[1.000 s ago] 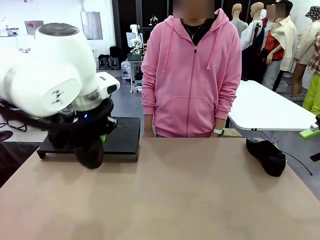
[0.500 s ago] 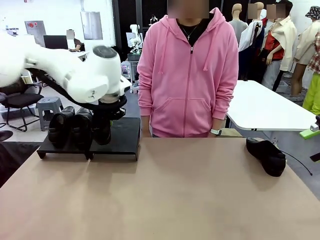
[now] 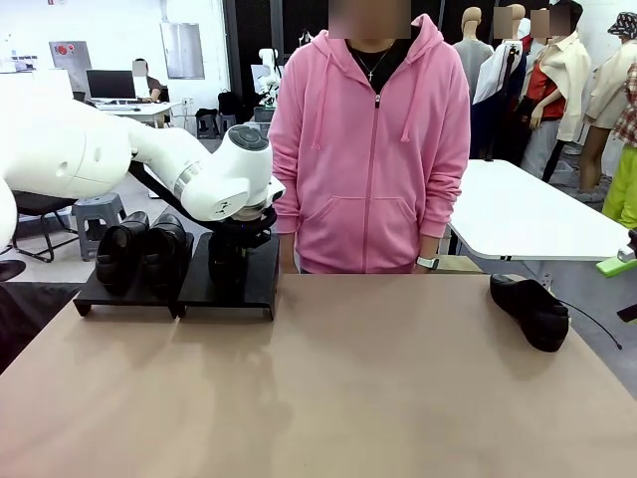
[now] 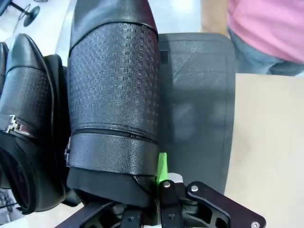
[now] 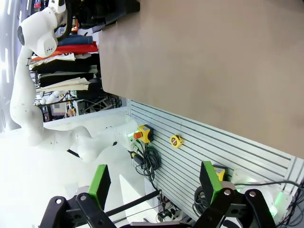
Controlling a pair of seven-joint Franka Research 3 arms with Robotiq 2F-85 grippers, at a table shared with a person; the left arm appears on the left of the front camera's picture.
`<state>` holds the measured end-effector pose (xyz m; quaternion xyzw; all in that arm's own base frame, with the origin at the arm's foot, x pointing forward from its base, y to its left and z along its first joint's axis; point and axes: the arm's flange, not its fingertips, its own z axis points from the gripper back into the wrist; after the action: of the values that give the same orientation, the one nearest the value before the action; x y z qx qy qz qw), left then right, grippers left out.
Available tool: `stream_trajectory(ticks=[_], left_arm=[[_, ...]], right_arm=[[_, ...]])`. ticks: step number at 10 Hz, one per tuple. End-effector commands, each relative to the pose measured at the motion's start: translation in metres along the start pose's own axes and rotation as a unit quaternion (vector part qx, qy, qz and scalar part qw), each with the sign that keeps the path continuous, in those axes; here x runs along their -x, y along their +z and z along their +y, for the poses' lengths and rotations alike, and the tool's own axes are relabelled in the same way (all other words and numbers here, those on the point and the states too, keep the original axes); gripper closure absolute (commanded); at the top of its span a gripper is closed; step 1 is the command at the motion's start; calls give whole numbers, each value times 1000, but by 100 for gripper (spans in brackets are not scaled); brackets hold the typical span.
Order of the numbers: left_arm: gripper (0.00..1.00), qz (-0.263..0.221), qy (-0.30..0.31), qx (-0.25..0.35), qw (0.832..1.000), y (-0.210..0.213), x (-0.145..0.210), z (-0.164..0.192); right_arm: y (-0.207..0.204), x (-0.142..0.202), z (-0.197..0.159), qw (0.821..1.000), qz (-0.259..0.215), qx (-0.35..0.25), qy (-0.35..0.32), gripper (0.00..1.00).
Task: Organize the shoes by placing them on the stand.
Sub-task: Place the Shoe from the middle of the table onto the Shoes Stand.
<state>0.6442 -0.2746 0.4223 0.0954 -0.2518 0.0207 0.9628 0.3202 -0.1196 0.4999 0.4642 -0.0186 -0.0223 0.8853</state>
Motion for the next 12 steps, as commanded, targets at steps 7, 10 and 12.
stream_trajectory(ticks=[7,10,12], left_arm=[[100,27,-13,-58,998,7,-9,31],[0,28,-15,-32,999,6,-7,24],[0,19,0,-31,999,13,-5,32]], right_arm=[[3,1,2,1000,2,2,-3,0],[3,1,2,1000,2,2,-3,0],[3,1,2,1000,2,2,-3,0]])
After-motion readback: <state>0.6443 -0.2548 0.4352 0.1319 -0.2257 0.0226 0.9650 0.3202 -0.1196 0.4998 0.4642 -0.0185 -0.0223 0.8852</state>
